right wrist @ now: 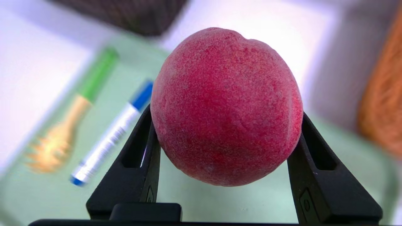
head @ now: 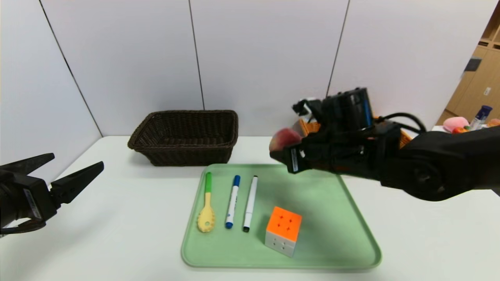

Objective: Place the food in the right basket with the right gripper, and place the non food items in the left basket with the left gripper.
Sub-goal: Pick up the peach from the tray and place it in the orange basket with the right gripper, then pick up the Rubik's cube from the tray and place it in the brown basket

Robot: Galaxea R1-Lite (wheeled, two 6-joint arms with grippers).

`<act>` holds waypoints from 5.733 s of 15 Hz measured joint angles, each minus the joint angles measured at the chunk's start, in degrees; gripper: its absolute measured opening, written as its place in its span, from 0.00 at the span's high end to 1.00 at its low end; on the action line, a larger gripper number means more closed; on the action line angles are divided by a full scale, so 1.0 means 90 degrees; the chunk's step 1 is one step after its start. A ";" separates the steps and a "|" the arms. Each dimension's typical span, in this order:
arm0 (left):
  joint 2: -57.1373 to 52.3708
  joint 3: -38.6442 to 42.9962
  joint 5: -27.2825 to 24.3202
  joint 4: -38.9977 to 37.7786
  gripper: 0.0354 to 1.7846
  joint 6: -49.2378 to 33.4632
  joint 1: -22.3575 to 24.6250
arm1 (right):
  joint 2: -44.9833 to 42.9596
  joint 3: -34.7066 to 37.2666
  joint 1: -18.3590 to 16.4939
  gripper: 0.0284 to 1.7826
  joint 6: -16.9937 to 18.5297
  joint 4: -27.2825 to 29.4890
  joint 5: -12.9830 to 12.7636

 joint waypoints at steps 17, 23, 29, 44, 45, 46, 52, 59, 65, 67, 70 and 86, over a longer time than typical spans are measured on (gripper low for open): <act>0.0123 -0.0031 -0.0018 -0.0019 0.06 -0.0165 -0.0003 | 0.1681 -0.2793 -0.2889 0.39 -0.0585 0.2311 0.0654; 0.0165 -0.0061 -0.0015 -0.0022 0.06 -0.0154 -0.0003 | 0.1957 -0.2815 -0.2895 0.27 -0.0561 0.2537 0.0608; 0.0145 -0.0037 -0.0018 -0.0022 0.06 -0.0172 0.0000 | 0.1789 -0.2739 -0.2805 0.15 -0.0563 0.1983 0.0547; 0.0053 0.0131 -0.0018 -0.0016 0.06 -0.0160 -0.0005 | -0.2689 0.3714 0.0229 0.06 -0.0073 -0.1243 0.1331; 0.0049 0.0153 -0.0020 -0.0012 0.06 -0.0154 -0.0005 | -0.2873 0.4284 0.0248 0.05 -0.0012 -0.1571 0.1533; 0.0043 0.0169 -0.0022 -0.0014 0.06 -0.0153 -0.0008 | -0.2989 0.4756 0.0267 0.05 0.0030 -0.1933 0.1699; -0.0064 0.0272 -0.0020 -0.0014 0.06 -0.0135 -0.0008 | -0.2269 0.5969 0.0396 0.05 -0.0016 -0.4364 0.2137; -0.0284 0.0405 -0.0018 -0.0009 0.06 -0.0116 -0.0005 | 0.0374 0.6502 0.0517 0.05 -0.1162 -0.8055 0.2152; -0.0324 0.0420 -0.0022 -0.0009 0.06 -0.0126 -0.0009 | 0.1224 0.5969 0.0490 0.05 -0.1298 -0.8245 0.2128; -0.0316 0.0413 -0.0022 -0.0009 0.06 -0.0123 -0.0009 | 0.1350 0.5751 0.0486 0.13 -0.1276 -0.8246 0.2110; -0.0312 0.0410 -0.0022 -0.0012 0.06 -0.0133 -0.0005 | 0.1428 0.5650 0.0489 0.40 -0.1264 -0.8245 0.2097; -0.0325 0.0417 -0.0015 -0.0016 0.06 -0.0107 -0.0005 | 0.0555 -0.0784 0.0362 0.45 -0.0746 -0.3413 0.1831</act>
